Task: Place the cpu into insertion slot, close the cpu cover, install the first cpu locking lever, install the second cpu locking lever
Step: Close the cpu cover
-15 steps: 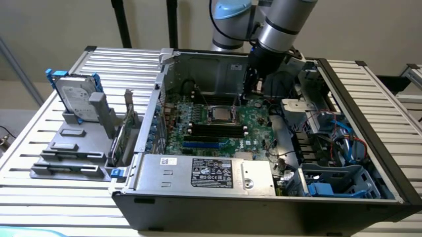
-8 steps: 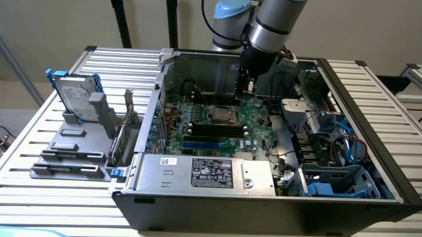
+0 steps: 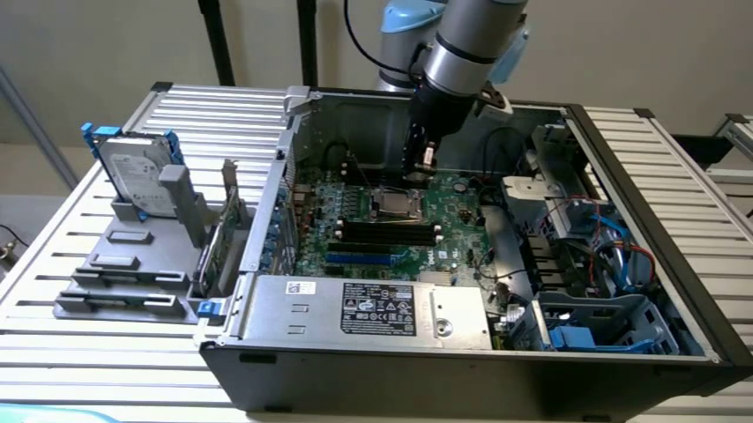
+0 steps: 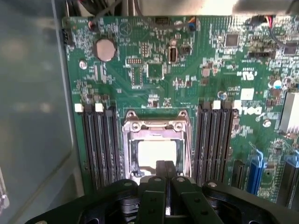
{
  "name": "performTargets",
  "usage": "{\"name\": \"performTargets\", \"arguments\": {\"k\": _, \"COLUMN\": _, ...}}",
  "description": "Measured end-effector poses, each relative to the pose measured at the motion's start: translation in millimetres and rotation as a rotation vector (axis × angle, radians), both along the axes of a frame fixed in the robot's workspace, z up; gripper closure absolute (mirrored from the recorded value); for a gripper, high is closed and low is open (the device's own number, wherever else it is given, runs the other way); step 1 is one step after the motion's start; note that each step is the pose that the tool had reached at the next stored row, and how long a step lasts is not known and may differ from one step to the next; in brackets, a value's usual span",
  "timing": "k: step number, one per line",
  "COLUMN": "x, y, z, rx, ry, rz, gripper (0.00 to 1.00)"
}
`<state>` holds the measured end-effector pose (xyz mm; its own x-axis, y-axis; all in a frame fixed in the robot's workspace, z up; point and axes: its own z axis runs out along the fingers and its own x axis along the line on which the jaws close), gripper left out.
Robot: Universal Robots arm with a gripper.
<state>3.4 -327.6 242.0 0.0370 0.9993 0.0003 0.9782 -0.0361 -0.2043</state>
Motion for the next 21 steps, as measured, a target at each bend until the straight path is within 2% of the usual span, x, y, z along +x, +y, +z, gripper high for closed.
{"name": "performTargets", "arguments": {"k": 4, "x": -17.6, "y": -0.9, "z": -1.6, "rx": 0.007, "ry": 0.0009, "rz": 0.0, "gripper": 0.89}}
{"name": "performTargets", "arguments": {"k": 7, "x": -27.4, "y": -1.0, "z": -3.1, "rx": 0.0155, "ry": 0.001, "rz": 0.0, "gripper": 0.89}}
{"name": "performTargets", "arguments": {"k": 12, "x": -31.3, "y": -1.0, "z": -8.6, "rx": 0.0331, "ry": 0.0008, "rz": -0.001, "gripper": 0.89}}
{"name": "performTargets", "arguments": {"k": 17, "x": -38.7, "y": -1.0, "z": -16.8, "rx": 0.0363, "ry": 0.0006, "rz": -0.007, "gripper": 0.89}}
{"name": "performTargets", "arguments": {"k": 21, "x": -38.9, "y": -0.1, "z": -22.4, "rx": 0.0441, "ry": 0.0006, "rz": -0.01, "gripper": 0.89}}
